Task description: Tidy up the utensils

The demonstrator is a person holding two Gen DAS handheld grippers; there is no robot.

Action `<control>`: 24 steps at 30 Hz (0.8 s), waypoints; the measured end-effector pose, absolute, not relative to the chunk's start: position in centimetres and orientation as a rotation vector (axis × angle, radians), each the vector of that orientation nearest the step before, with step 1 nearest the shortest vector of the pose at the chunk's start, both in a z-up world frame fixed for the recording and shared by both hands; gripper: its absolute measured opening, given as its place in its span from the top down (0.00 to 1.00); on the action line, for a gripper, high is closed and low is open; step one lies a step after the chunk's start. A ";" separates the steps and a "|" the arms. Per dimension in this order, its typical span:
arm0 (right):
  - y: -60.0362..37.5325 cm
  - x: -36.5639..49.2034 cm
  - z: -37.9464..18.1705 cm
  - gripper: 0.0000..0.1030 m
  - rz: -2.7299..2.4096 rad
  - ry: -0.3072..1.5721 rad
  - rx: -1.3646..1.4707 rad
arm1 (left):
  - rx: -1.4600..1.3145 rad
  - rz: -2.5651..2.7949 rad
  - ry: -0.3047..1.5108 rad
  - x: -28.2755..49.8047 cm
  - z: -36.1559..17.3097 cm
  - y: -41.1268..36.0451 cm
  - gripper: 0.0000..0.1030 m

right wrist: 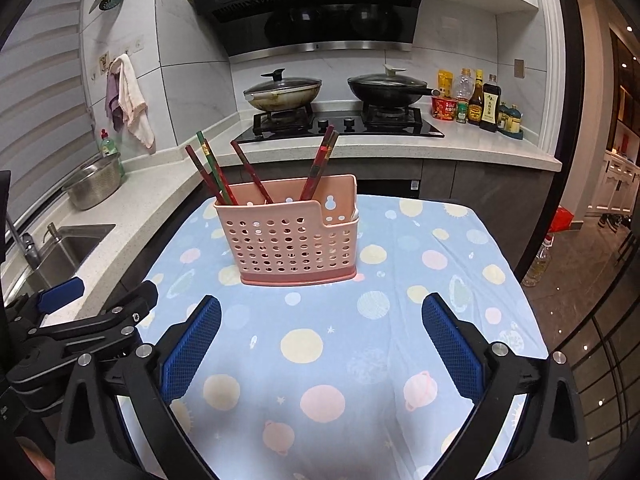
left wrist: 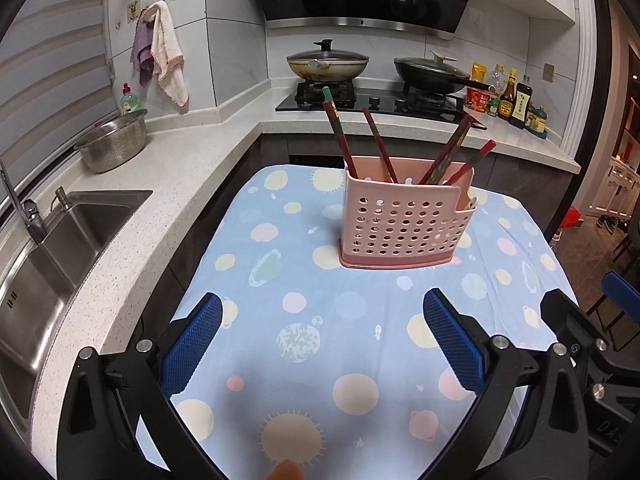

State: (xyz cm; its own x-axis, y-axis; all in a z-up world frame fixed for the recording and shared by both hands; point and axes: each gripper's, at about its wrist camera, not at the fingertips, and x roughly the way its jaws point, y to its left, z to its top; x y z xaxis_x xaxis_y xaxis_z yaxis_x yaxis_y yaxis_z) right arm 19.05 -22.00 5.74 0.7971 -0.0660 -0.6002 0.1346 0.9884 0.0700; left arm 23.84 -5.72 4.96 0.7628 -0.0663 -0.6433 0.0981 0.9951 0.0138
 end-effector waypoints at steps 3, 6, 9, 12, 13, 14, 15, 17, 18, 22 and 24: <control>-21.7 19.0 5.9 0.05 -0.114 0.629 0.090 | 0.059 -0.084 0.689 23.6 5.1 -5.7 0.07; -21.9 19.1 5.9 0.06 -0.105 0.634 0.098 | 0.059 -0.080 0.687 23.6 5.2 -5.7 0.07; -22.2 18.9 5.9 0.06 -0.116 0.631 0.092 | 0.060 -0.076 0.686 23.6 5.2 -5.5 0.07; -22.9 18.8 5.8 0.06 -0.129 0.632 0.102 | 0.057 -0.067 0.690 23.7 5.1 -5.2 0.07; -23.1 18.8 5.8 0.06 -0.133 0.632 0.105 | 0.054 -0.066 0.692 23.7 5.0 -5.0 0.07; -23.3 18.8 5.8 0.06 -0.137 0.633 0.106 | 0.051 -0.062 0.694 23.8 5.0 -4.9 0.07; -23.4 18.7 5.7 0.06 -0.142 0.634 0.108 | 0.050 -0.055 0.696 23.8 4.9 -4.8 0.07; -23.7 18.7 5.6 0.06 -0.146 0.637 0.106 | 0.045 -0.048 0.696 23.8 4.8 -4.5 0.07; -23.7 18.6 5.6 0.06 -0.147 0.638 0.105 | 0.039 -0.049 0.697 23.8 4.8 -4.4 0.07; -23.7 18.7 5.2 0.06 -0.144 0.647 0.099 | 0.033 -0.049 0.697 23.7 4.7 -4.2 0.07; -23.6 18.7 5.0 0.06 -0.141 0.652 0.098 | 0.049 -0.043 0.693 23.6 4.6 -4.3 0.07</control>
